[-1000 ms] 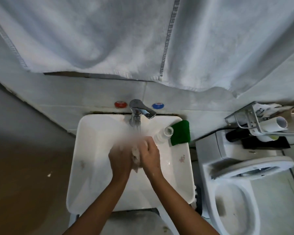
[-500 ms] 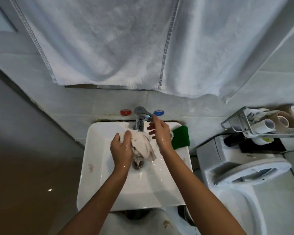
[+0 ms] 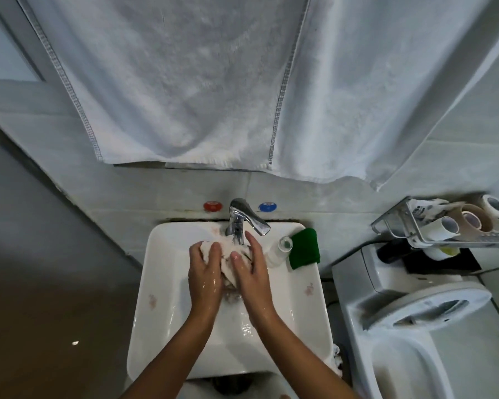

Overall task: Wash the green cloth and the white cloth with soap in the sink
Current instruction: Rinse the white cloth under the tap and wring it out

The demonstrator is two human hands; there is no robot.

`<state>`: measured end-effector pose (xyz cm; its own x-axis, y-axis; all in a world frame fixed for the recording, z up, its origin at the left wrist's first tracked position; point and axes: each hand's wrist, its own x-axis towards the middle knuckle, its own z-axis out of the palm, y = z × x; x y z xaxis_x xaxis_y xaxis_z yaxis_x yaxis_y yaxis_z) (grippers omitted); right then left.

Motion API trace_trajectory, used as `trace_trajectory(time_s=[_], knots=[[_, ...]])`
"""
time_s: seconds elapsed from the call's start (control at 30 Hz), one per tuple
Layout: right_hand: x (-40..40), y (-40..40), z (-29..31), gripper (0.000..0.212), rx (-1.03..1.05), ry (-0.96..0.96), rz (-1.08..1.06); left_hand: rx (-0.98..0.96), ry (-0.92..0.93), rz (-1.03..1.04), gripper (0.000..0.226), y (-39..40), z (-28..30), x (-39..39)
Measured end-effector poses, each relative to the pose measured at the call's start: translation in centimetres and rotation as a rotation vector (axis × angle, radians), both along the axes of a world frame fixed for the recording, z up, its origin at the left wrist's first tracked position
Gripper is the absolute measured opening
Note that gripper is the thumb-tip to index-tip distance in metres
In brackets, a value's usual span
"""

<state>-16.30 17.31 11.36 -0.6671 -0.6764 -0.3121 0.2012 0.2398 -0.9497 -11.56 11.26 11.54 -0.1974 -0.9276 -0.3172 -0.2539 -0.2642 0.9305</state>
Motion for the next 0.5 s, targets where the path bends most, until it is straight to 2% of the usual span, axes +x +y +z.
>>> trace_trajectory(time_s=[0.07, 0.13, 0.2, 0.3, 0.37, 0.5], knots=[[0.7, -0.6, -0.1, 0.038, 0.012, 0.113, 0.012, -0.083, 0.004, -0.039, 0.045, 0.0, 0.2, 0.1], [0.8, -1.4, -0.2, 0.025, 0.028, 0.089, -0.027, -0.162, 0.039, -0.083, 0.053, 0.5, 0.5, 0.3], [0.4, -2.2, 0.6, 0.010, -0.024, 0.011, -0.078, -0.262, 0.021, -0.125, 0.046, 1.1, 0.7, 0.7], [0.3, -3.2, 1.5, 0.018, -0.078, -0.112, -0.110, -0.302, -0.026, -0.050, 0.024, 0.9, 0.6, 0.7], [0.6, -3.5, 1.5, 0.018, -0.036, -0.157, -0.119, -0.295, -0.018, 0.009, 0.012, 0.6, 0.8, 0.4], [1.1, -3.4, 0.9, 0.019, 0.041, -0.276, -0.074, -0.261, -0.028, 0.065, 0.014, 0.5, 0.5, 0.1]])
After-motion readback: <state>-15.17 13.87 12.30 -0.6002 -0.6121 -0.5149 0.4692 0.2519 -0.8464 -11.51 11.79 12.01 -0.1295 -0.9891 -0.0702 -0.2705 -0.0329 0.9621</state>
